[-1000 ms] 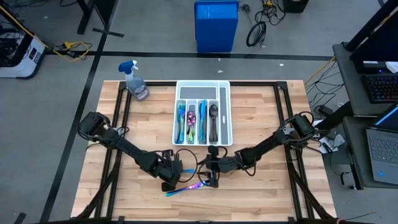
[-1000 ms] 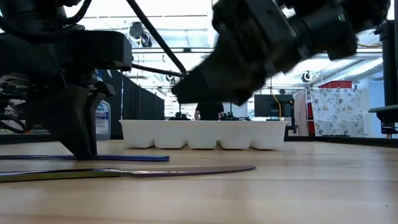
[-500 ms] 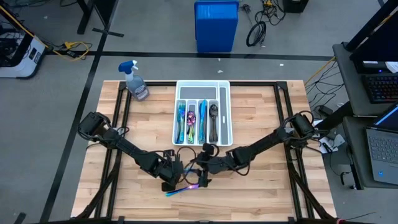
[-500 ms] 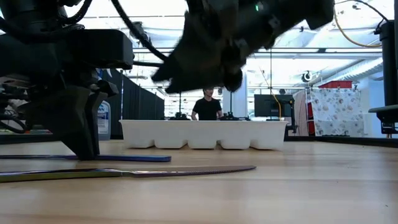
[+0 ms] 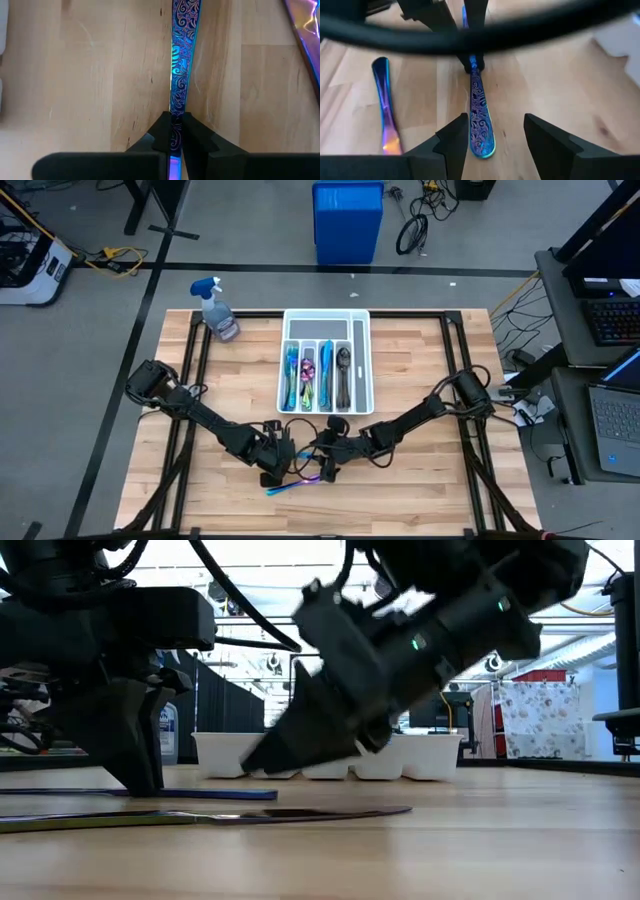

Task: Sort silverware

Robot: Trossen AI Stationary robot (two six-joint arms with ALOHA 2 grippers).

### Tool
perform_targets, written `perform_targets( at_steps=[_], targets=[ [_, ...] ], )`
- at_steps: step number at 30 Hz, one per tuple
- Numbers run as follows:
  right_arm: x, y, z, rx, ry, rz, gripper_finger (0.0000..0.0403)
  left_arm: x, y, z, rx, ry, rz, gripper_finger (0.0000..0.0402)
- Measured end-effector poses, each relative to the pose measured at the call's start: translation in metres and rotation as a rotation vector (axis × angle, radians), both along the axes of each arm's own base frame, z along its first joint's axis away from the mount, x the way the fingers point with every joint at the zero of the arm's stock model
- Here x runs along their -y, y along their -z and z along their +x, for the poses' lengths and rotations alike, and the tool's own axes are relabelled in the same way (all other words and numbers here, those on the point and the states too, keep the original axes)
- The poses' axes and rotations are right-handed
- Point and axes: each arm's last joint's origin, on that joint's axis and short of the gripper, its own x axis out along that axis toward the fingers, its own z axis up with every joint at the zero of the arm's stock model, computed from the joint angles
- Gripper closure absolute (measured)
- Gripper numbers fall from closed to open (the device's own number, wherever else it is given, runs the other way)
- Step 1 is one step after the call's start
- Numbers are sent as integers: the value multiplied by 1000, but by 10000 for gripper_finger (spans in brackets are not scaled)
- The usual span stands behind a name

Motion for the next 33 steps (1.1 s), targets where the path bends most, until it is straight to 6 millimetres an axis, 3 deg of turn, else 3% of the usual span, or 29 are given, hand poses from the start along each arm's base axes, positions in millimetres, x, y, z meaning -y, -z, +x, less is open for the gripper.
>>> perform_targets(
  at_steps=[7,33],
  targets=[
    [-4,16,1,-6,-16,-14,227,0,0,0,1,1,3,385],
    [-8,18,-1,-14,-54,-59,227,2,-7,4,5,-2,9,386]
  ],
)
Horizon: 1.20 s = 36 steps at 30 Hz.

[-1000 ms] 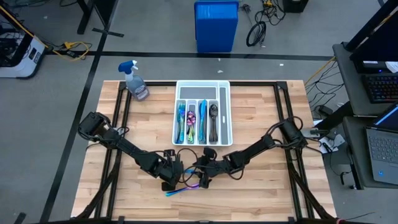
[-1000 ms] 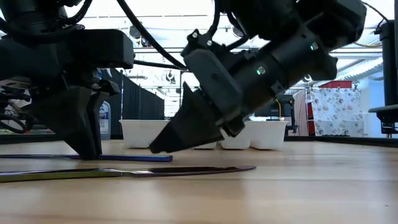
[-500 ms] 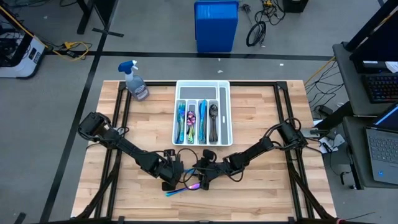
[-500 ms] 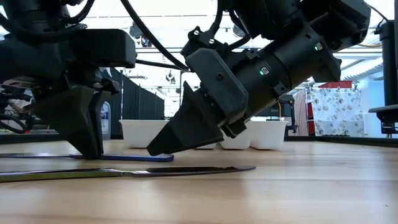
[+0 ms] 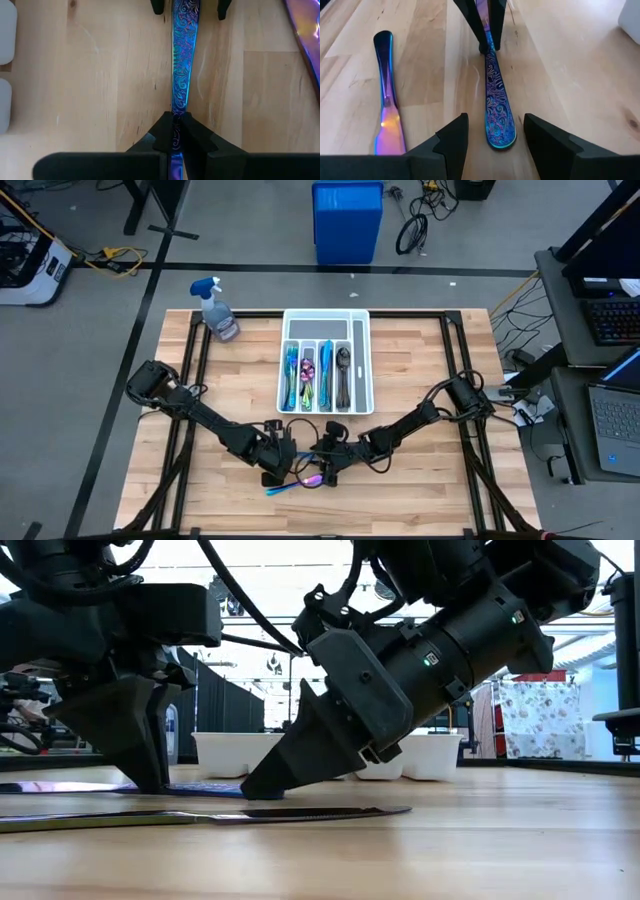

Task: Sort silverware

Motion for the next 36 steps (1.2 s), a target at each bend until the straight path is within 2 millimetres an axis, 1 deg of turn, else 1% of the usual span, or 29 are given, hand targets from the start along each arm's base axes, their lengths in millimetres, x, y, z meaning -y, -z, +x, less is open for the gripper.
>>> perform_targets(
  at_steps=[5,9,13,17,20,27,30,32,36],
  targets=[
    [1,0,0,-4,2,-2,227,0,0,0,2,-1,2,385],
    [2,6,1,3,21,17,228,0,0,0,5,-3,6,385],
    [1,14,3,11,48,41,243,0,-1,0,9,-5,12,385],
    [2,15,3,12,54,47,255,0,-1,0,11,-6,13,385],
    [3,15,3,12,58,46,278,0,-1,0,12,-6,15,385],
    [3,17,3,-2,47,55,361,-1,-2,0,17,-11,28,384],
    [2,17,3,-4,30,66,390,0,-2,1,27,-11,28,384],
    [2,17,3,2,36,57,398,0,-2,1,28,-12,27,384],
    [2,16,3,12,36,62,400,0,-2,1,27,-14,28,384]
  ],
)
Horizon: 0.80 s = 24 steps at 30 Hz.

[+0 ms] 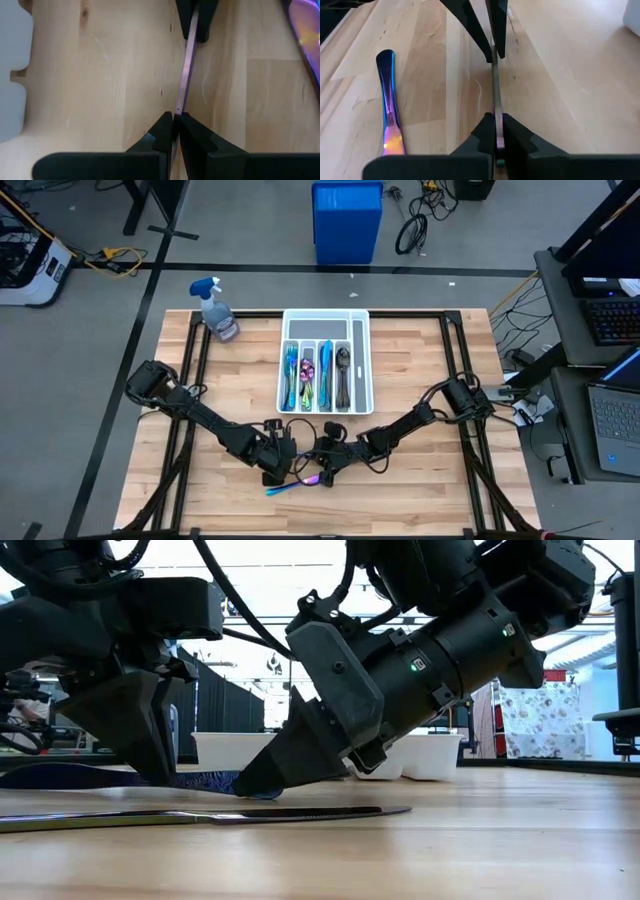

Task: Sort silverware

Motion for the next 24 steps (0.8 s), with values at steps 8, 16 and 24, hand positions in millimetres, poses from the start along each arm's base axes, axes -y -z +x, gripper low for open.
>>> perform_targets(
  at_steps=[8,16,24],
  targets=[
    [-1,-4,0,14,-4,-3,401,1,-11,3,-4,-74,18,384],
    [1,-11,-1,18,17,-22,402,0,-66,-2,65,-176,59,338],
    [6,-46,-1,86,55,-116,403,-4,-113,-13,221,-280,88,318]
  ],
)
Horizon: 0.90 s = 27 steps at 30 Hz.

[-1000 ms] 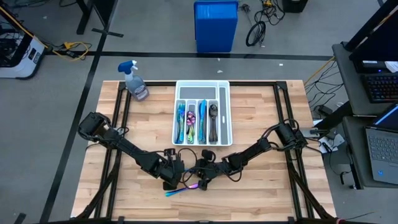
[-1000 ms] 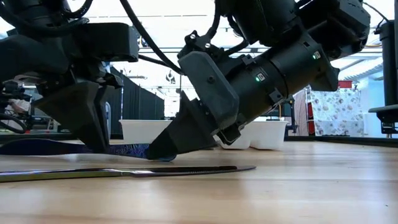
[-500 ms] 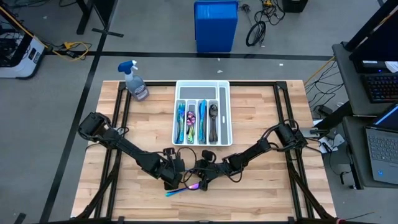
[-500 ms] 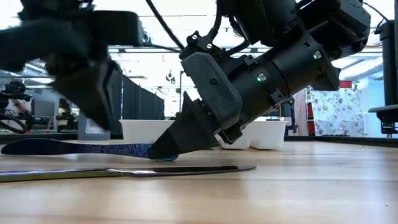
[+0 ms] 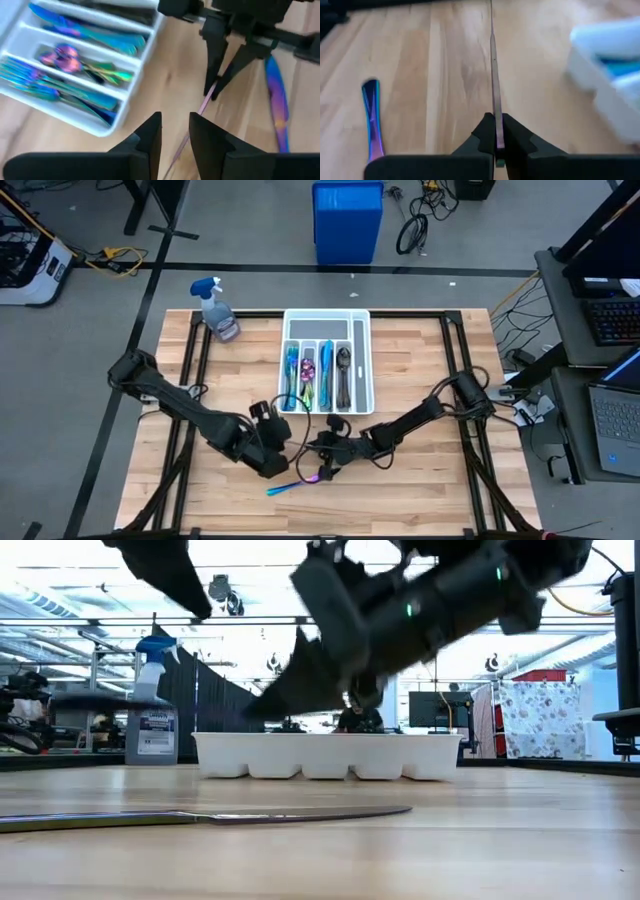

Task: Sort silverware

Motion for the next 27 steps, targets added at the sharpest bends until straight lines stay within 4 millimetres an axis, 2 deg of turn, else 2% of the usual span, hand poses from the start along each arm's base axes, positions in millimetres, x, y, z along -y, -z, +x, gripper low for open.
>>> perform_targets(
  at_steps=[7,16,21,27],
  targets=[
    [12,-51,-9,31,43,-116,403,-10,-18,-11,110,-122,27,317],
    [48,-115,-46,-63,275,-293,403,-19,-26,-18,259,-314,98,317],
    [78,-130,-63,-135,415,-290,403,-21,-28,-18,333,-375,121,317],
    [115,-117,-71,-289,560,-255,403,-21,-30,-17,417,-451,96,317]
  ],
)
